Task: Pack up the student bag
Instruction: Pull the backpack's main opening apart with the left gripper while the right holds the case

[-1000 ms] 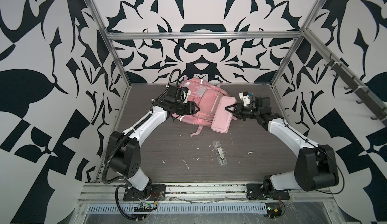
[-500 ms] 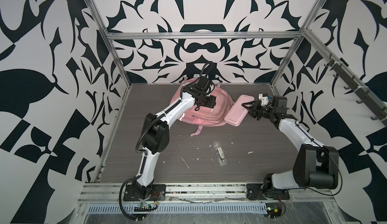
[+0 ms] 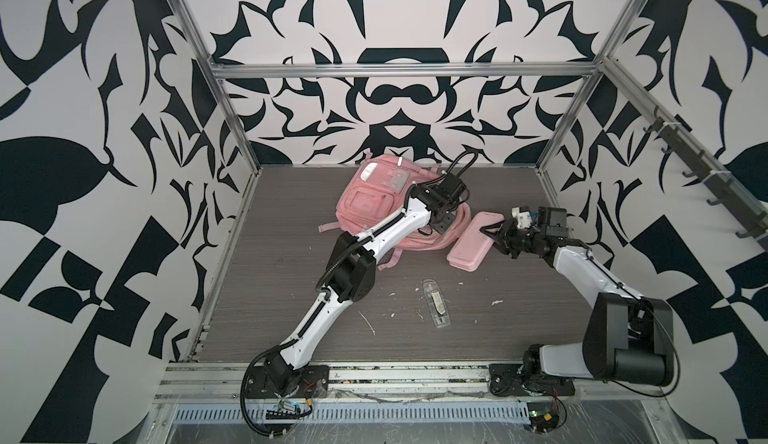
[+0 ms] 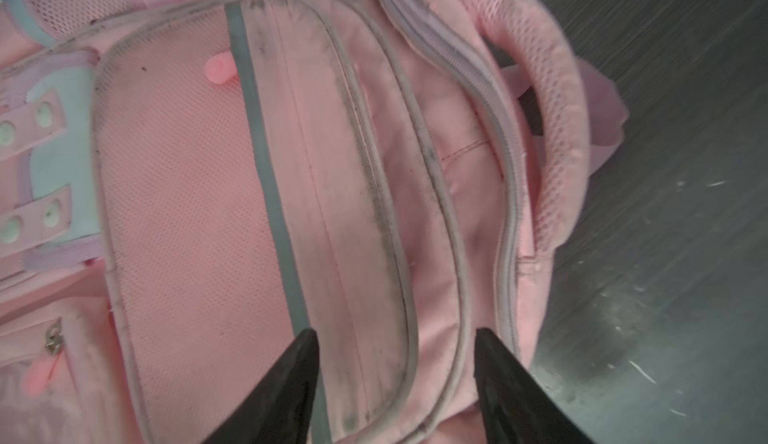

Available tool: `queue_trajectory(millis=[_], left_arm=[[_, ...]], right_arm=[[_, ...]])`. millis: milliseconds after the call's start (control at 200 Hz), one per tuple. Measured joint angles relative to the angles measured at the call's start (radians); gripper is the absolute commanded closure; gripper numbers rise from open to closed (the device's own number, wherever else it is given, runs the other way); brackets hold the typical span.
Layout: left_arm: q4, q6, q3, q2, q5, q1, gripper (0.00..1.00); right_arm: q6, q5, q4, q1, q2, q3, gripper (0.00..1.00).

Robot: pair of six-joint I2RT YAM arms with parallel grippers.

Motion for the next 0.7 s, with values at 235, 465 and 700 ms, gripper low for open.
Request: queue_trajectory(millis=[235,465,700], left_arm=[[-0.002,0.055,0.012,0.063,-0.113,-0.004,0.51],[0.015,0.041,-0.018,0.051,-0.155,-0.011,1.0],[0.035,0.017,-0.149,-0.073,-0.149,0.008,1.0]], right_arm=[[-0.018,0.0,-0.013,-0.003,-0.027,0.0,0.93],[-0.015,-0.002,-0.012,-0.003,-0.027,-0.012,0.93],[0.005,-0.01,0.019,-0.003,-0.024,-0.019,0.93]])
